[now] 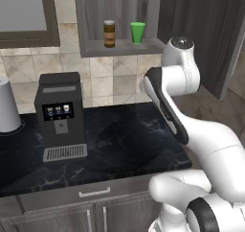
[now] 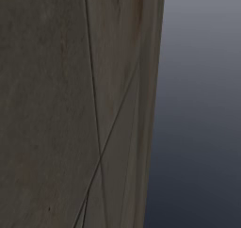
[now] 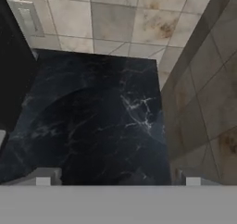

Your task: Take the cinnamon bottle from the cabinet and place it on the dining table, next to the plate with the cupcake. Then take the chocolate from the dining counter and place it on the cupcake plate.

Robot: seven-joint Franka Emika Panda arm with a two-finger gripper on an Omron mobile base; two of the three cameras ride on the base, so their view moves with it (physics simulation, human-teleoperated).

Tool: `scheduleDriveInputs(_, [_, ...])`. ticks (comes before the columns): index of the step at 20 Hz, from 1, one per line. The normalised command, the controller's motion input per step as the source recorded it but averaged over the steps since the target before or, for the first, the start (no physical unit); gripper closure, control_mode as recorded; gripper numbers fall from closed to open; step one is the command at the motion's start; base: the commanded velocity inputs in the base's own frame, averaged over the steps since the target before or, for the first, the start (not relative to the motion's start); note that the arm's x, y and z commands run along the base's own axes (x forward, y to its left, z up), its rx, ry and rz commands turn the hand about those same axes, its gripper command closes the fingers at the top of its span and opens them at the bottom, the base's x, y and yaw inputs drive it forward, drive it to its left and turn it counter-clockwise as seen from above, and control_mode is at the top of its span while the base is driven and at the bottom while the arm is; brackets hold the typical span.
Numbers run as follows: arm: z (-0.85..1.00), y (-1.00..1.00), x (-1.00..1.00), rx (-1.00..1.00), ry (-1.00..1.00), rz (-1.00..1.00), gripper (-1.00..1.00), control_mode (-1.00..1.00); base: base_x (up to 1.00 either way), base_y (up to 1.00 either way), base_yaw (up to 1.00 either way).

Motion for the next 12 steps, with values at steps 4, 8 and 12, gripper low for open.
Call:
scheduleDriveInputs(4, [0.34,0.0,0.09,0.0,-0.23,0.01,-1.0,-1.0,0.0,0.0,0.0])
scheduleDriveInputs(8, [0.43,0.0,0.22,0.0,-0.15,0.04,-1.0,-1.0,0.0,0.0,0.0])
scheduleDriveInputs(12, [0.42,0.0,0.07,0.0,-0.17,0.02,-1.0,-1.0,0.0,0.0,0.0])
